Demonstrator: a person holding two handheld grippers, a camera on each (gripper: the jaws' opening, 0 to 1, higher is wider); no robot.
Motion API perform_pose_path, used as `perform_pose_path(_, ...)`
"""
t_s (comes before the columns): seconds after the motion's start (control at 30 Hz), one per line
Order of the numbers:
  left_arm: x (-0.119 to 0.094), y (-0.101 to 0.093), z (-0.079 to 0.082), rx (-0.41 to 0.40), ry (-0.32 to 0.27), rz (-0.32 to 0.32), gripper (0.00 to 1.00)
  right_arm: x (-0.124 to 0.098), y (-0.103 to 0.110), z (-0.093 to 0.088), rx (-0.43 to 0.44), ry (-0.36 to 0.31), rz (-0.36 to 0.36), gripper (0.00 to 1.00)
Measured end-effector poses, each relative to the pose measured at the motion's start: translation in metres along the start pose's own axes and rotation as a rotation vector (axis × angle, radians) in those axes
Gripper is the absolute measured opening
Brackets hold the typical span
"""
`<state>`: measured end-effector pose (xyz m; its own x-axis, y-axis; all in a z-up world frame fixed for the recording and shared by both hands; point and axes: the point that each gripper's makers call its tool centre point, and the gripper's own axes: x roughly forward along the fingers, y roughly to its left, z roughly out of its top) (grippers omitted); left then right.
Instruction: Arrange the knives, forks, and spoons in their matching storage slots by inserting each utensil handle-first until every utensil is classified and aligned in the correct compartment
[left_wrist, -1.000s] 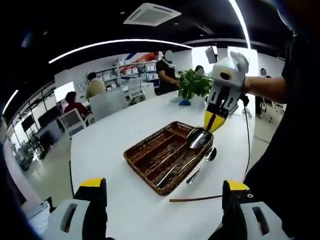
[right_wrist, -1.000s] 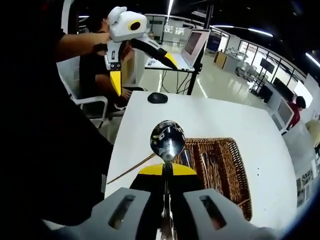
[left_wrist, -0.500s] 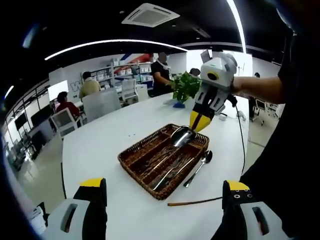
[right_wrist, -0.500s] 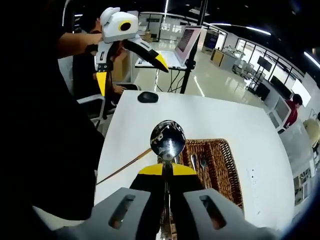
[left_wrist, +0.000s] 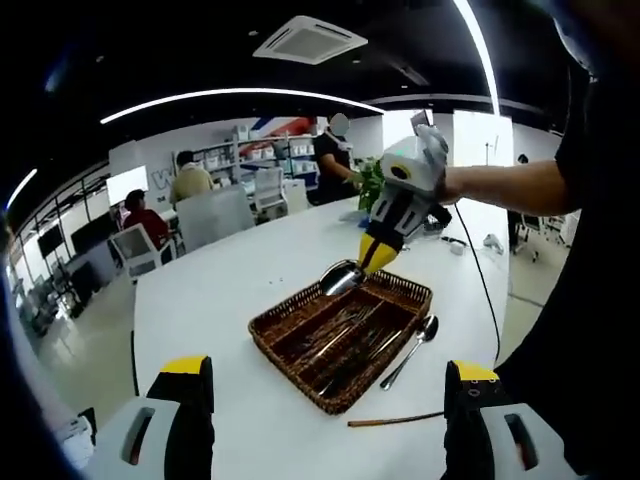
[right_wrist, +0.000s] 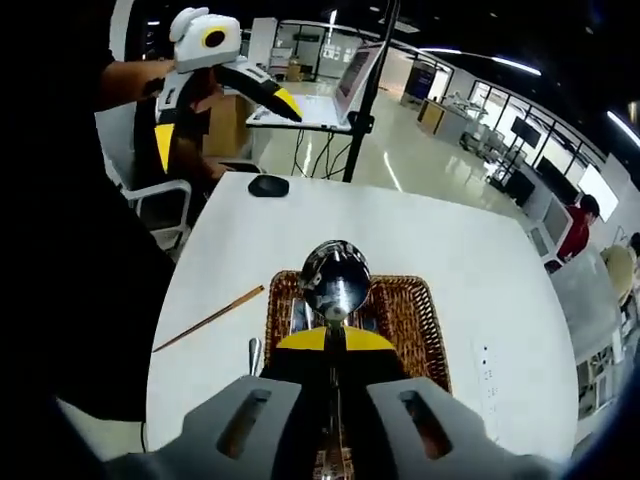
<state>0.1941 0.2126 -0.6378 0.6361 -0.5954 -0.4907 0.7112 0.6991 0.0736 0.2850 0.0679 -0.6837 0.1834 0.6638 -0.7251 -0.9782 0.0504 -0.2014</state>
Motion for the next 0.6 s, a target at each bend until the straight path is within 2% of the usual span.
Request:
perform_pose_path(0.23,-0.001,-0.004,0.001,-0.008,0.004,0.020,1.00,0.011,-0.019,-0.007,-0.011,0.008,0.014,0.00)
perform_pose_path(0.6,-0.006,-0.004,-0.006,-0.017,0.023,0.021,1.00,0.021,-0.066,-0.010,-0.001,0.014,-0.009,0.00)
